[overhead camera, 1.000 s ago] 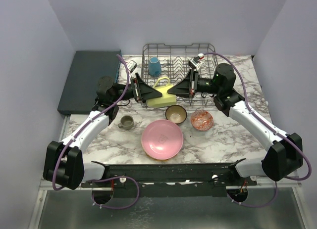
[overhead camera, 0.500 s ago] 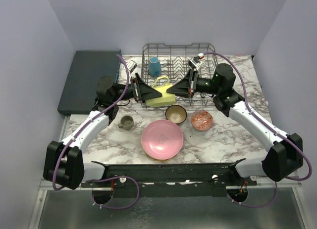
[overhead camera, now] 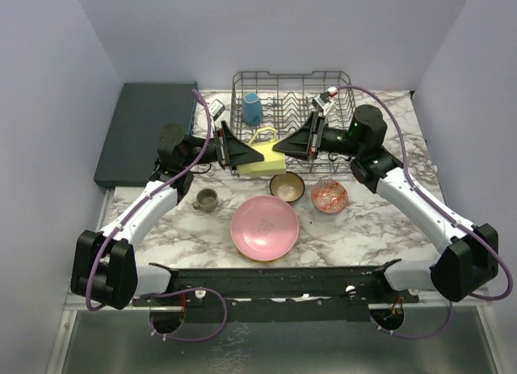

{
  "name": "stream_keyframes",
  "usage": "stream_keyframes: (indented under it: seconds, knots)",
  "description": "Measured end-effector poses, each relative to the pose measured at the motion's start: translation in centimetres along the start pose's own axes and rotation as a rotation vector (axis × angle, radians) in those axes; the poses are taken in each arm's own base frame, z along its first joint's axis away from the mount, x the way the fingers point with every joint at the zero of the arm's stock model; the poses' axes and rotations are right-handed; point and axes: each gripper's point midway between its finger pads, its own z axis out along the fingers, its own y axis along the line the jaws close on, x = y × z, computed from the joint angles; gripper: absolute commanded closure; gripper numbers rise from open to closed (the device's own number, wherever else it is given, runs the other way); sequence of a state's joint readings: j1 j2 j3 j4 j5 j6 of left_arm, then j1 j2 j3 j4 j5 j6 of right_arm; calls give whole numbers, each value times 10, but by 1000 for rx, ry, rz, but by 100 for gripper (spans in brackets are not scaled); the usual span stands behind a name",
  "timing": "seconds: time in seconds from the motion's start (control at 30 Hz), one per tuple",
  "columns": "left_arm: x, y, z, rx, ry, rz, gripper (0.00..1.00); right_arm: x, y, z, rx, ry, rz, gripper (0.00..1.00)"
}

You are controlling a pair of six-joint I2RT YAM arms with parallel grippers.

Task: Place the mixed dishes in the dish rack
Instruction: Turn the cup upside down in the dish rack.

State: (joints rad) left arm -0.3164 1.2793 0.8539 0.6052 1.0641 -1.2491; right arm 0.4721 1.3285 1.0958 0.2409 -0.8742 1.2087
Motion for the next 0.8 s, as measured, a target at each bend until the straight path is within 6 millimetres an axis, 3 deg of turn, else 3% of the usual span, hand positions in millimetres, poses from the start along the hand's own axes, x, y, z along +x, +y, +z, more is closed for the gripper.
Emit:
stream_keyframes:
  seconds: [0.13,0.4,0.8]
  knots:
    - [4,-1,-1,5,21,-8,100,-4,-1,-4,38,-40,-39,56]
    - [1,0,-4,0,15,-15,100,-11,0,-22,128,-107,-110,47]
    - [-24,18,-13,-80,-26,-41,100,-19,4,-60,317,-226,-260,46]
